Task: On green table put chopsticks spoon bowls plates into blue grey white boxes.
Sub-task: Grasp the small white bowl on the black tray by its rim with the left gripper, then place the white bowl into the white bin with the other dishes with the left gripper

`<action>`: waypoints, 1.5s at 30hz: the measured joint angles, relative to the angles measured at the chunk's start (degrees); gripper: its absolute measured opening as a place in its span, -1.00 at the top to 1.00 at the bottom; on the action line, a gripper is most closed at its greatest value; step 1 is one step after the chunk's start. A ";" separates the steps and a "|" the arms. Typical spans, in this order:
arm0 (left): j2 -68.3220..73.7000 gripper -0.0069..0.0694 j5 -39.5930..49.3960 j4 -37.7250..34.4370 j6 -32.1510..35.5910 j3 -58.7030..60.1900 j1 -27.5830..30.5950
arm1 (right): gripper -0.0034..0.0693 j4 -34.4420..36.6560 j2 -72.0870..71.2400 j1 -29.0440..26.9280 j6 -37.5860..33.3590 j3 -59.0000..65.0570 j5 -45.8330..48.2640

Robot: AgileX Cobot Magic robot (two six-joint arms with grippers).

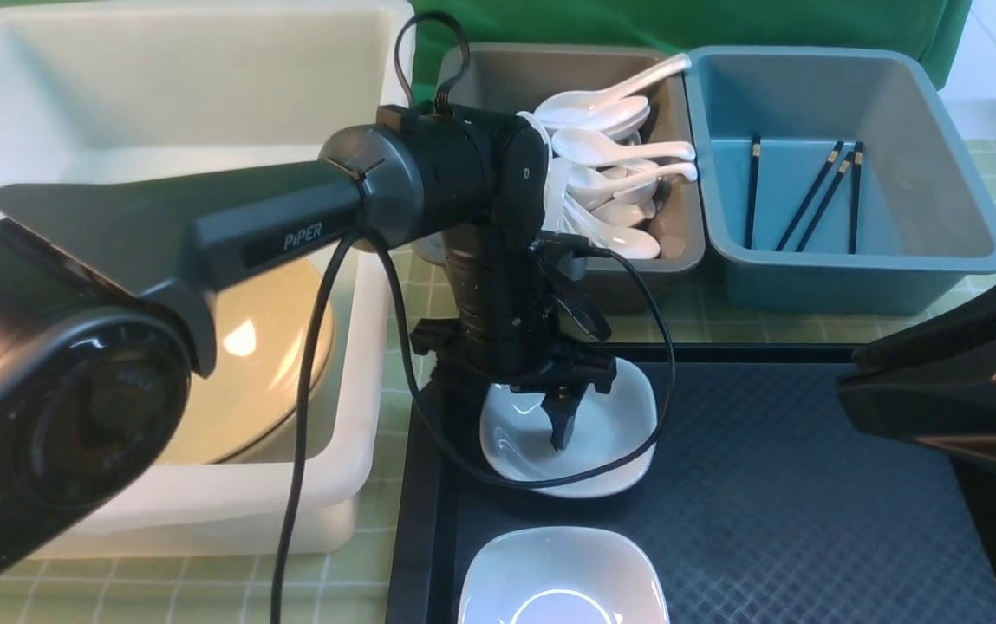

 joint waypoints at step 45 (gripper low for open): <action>-31.57 0.78 5.15 -19.76 19.25 3.61 26.71 | 0.40 1.15 1.91 0.00 -10.44 -1.73 -9.94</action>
